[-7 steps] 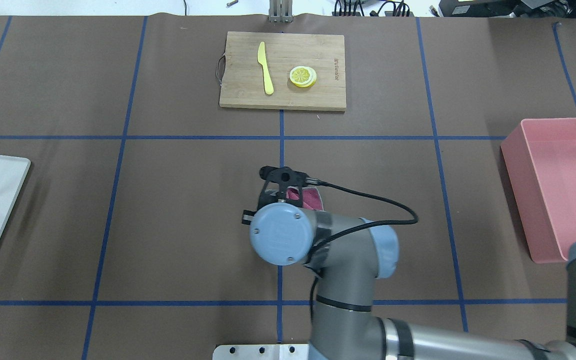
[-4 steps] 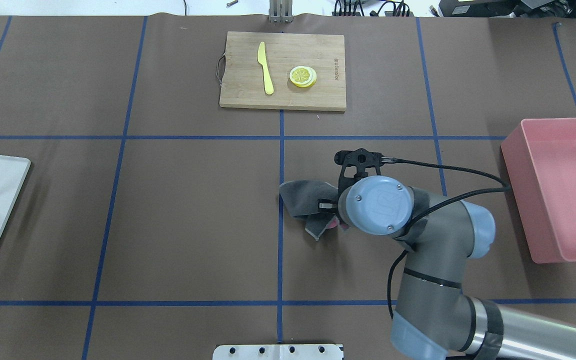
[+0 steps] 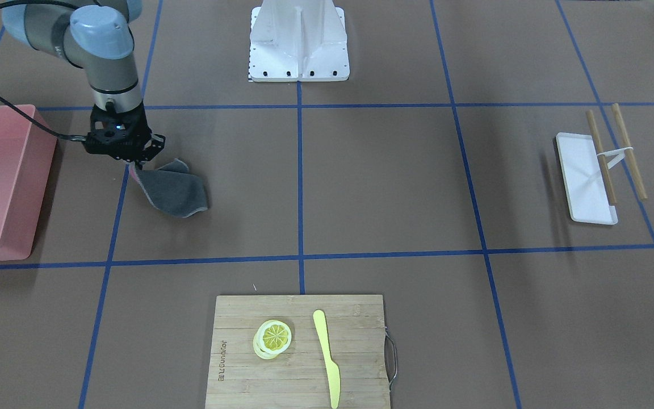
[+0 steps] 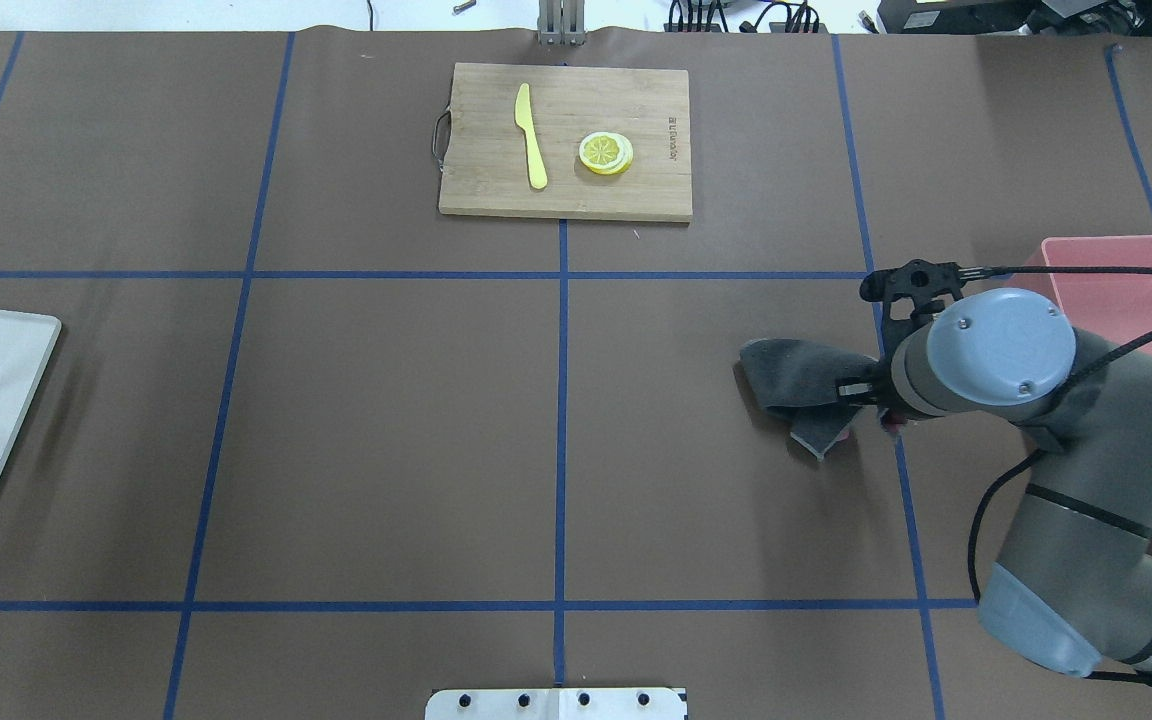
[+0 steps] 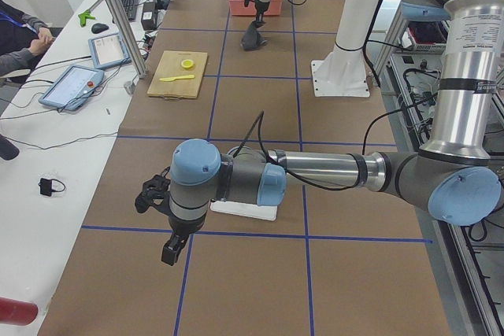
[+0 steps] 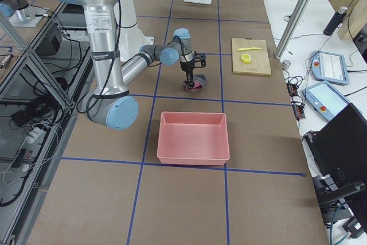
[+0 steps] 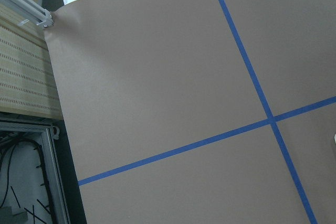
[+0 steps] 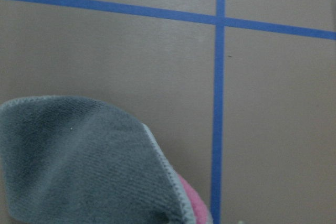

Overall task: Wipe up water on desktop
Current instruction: 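Wipe the towel across the table toward the center with the right gripper, then wipe the towel back toward the pink bin with the right gripper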

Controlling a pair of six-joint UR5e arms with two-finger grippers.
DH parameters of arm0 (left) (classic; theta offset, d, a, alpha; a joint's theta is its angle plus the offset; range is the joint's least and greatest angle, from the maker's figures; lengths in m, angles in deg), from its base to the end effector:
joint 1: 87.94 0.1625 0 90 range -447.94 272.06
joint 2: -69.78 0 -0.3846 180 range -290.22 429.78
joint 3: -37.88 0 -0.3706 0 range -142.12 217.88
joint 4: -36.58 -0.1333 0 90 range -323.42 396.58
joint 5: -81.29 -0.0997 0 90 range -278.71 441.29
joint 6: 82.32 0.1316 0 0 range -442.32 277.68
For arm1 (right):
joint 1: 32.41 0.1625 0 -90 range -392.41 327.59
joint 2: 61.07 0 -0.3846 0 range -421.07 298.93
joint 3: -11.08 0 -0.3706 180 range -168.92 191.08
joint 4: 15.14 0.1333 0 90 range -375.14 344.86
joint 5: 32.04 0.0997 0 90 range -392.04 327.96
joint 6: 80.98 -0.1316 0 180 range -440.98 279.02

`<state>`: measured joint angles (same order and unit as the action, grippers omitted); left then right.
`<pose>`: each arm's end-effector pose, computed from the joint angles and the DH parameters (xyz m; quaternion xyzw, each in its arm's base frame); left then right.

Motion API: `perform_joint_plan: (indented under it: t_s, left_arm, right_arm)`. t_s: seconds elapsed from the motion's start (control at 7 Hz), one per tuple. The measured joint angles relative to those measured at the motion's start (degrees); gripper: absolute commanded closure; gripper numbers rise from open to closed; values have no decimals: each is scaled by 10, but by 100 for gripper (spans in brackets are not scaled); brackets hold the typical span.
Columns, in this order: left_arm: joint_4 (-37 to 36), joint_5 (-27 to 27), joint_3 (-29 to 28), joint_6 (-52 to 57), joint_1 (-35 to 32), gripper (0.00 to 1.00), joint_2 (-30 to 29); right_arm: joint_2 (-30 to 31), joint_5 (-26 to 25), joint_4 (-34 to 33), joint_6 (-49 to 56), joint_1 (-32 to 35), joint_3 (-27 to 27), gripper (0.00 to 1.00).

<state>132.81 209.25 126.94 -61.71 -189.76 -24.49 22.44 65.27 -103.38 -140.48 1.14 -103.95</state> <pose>-0.1566 -0.4925 0.6103 0.1662 0.2892 0.0992 0.9375 -0.3643 -0.3814 0.4053 0.0998 -0.2747 0.0072 0.9563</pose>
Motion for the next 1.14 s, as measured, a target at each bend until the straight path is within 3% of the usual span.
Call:
perform_joint_plan:
  t_s: [0.29, 0.43, 0.57, 0.86, 1.14]
  left_arm:
    - [0, 0, -1, -2, 0, 2, 0]
    - [-1, 0, -2, -3, 0, 1, 0]
    - [-8, 1, -2, -15, 0, 2, 1]
    - [-57, 52, 3, -103, 1, 1, 9]
    - [-71, 84, 14, -181, 22, 2, 33]
  right_arm:
    - [48, 0, 0, 40, 22, -5, 100]
    - [39, -1, -1, 39, 23, -3, 100]
    - [-10, -2, -18, 18, 16, 8, 100]
    - [-170, -4, -93, -64, -19, 66, 100]
    - [-266, -10, -113, -136, -61, 98, 100]
